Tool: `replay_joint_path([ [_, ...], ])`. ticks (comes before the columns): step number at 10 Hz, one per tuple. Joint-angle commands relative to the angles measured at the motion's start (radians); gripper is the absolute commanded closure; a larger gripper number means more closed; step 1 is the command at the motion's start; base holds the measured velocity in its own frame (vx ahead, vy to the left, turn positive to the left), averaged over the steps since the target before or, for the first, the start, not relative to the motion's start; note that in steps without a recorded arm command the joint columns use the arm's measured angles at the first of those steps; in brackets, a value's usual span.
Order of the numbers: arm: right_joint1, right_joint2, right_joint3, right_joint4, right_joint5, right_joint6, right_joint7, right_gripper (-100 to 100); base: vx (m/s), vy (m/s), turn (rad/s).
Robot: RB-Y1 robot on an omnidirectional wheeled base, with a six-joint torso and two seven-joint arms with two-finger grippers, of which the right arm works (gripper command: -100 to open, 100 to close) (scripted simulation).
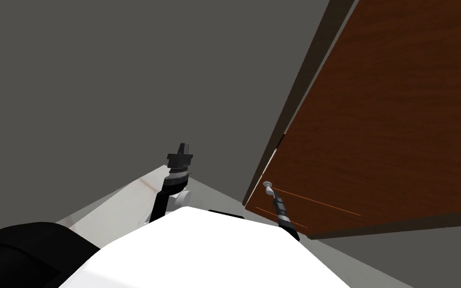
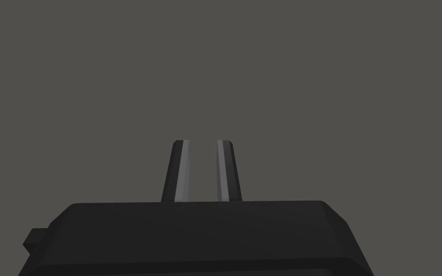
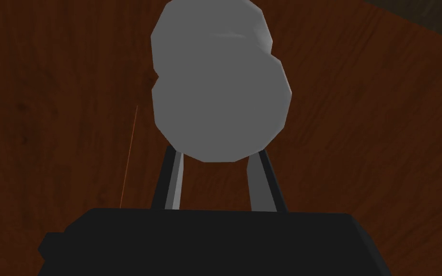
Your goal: Pull the door open
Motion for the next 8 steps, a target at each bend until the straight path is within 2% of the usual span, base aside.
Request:
replay_joint_path([
  [1, -0.01, 0.008, 0.014, 0.002, -0.019, -0.005, -0.05, 100, -0.049, -0.025, 0.069],
  [2, -0.01, 0.008, 0.014, 0.002, -0.019, -0.005, -0.058, 100, -0.034, -0.015, 0.053],
  [3, -0.013, 0.009, 0.02, 0.0, -0.039, 0.001, -0.096, 100, -0.042, -0.02, 0.064],
  [4, -0.013, 0.009, 0.02, 0.0, -0.039, 0.001, -0.1, 100, -0.043, -0.013, 0.045],
  [6, -0.017, 0.011, 0.031, -0.004, -0.077, 0.012, -0.166, 100, -0.06, -0.023, 0.108],
  [7, -0.017, 0.011, 0.031, -0.004, -0.077, 0.012, -0.184, 100, -0.051, -0.029, 0.052],
  [8, -0.019, 0.013, 0.037, -0.007, -0.097, 0.017, -0.213, 100, -0.048, -0.023, 0.067],
])
